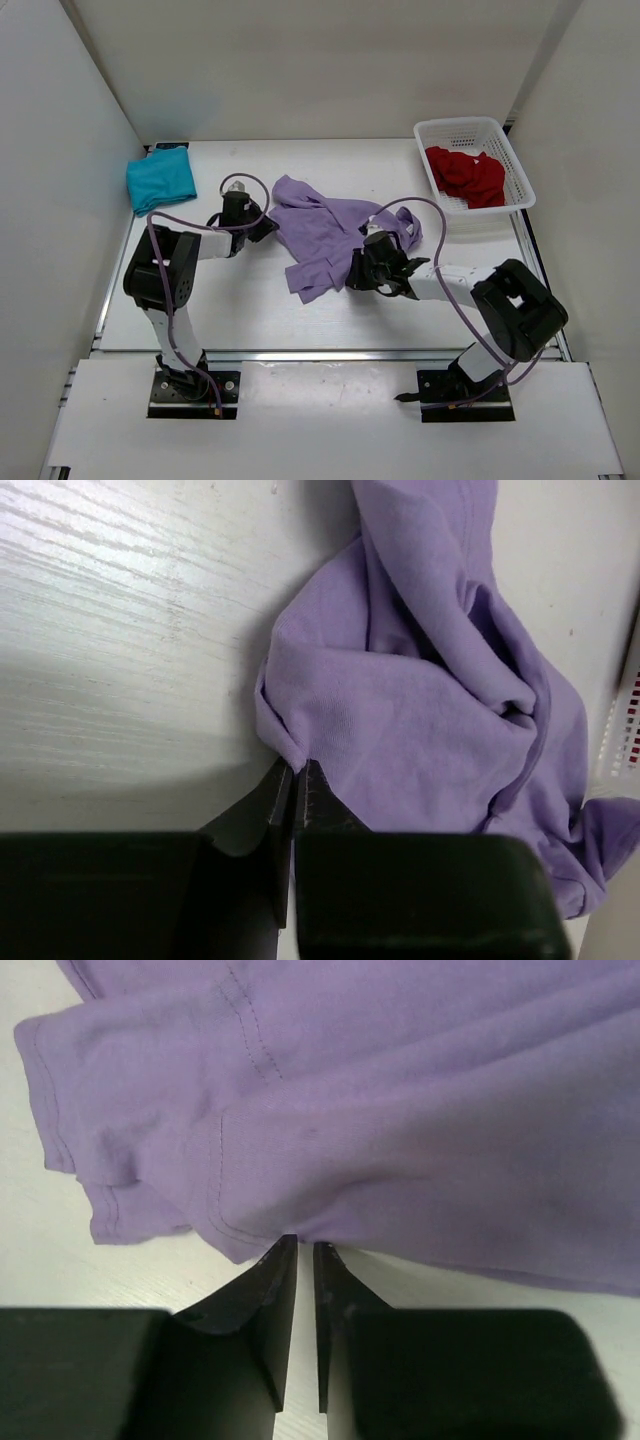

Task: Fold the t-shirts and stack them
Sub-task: Flatten out the tshirt

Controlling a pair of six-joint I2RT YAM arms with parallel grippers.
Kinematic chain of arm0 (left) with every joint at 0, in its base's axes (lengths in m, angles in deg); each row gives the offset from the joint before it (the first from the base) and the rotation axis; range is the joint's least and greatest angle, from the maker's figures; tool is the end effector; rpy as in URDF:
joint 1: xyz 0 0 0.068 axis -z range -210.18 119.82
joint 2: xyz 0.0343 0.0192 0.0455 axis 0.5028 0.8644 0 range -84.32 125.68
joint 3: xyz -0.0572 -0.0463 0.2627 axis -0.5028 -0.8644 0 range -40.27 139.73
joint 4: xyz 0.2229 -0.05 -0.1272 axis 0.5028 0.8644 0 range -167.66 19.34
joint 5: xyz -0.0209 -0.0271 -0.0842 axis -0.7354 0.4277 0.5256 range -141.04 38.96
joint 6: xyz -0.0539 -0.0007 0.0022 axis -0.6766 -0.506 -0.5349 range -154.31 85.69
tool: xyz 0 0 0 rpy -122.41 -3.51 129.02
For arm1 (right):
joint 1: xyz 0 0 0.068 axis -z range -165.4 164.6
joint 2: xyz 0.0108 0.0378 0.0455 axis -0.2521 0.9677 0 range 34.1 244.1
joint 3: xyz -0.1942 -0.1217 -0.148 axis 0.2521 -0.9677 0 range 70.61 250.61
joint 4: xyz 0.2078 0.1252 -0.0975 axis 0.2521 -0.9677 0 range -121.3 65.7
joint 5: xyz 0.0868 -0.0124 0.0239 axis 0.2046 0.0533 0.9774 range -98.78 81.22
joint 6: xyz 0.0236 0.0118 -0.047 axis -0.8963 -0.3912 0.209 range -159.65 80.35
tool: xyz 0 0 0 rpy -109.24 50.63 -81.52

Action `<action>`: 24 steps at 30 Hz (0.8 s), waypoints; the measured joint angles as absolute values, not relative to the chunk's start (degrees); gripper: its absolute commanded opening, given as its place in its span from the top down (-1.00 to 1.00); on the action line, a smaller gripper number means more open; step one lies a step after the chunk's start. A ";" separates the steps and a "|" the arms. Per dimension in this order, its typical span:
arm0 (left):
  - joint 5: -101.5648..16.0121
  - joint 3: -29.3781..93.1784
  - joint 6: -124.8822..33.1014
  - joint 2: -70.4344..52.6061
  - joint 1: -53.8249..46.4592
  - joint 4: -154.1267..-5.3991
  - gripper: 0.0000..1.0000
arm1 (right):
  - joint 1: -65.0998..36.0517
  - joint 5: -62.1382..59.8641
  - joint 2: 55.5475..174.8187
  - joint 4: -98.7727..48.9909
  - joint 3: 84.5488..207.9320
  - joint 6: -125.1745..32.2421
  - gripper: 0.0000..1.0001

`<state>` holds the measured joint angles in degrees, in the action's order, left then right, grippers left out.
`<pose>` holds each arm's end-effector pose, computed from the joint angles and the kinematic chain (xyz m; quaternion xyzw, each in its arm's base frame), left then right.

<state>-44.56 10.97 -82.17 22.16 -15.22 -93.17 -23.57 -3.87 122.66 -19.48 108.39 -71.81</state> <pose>0.3544 -0.0989 0.1297 -0.2329 0.8737 -0.2647 0.3353 0.2268 0.1821 0.1469 -0.0647 0.9241 0.2482 0.2834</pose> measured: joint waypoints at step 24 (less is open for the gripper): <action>-44.58 -1.90 -82.39 1.96 -17.10 -93.21 1.00 | -31.05 -2.32 125.98 -32.07 121.96 -66.42 -0.03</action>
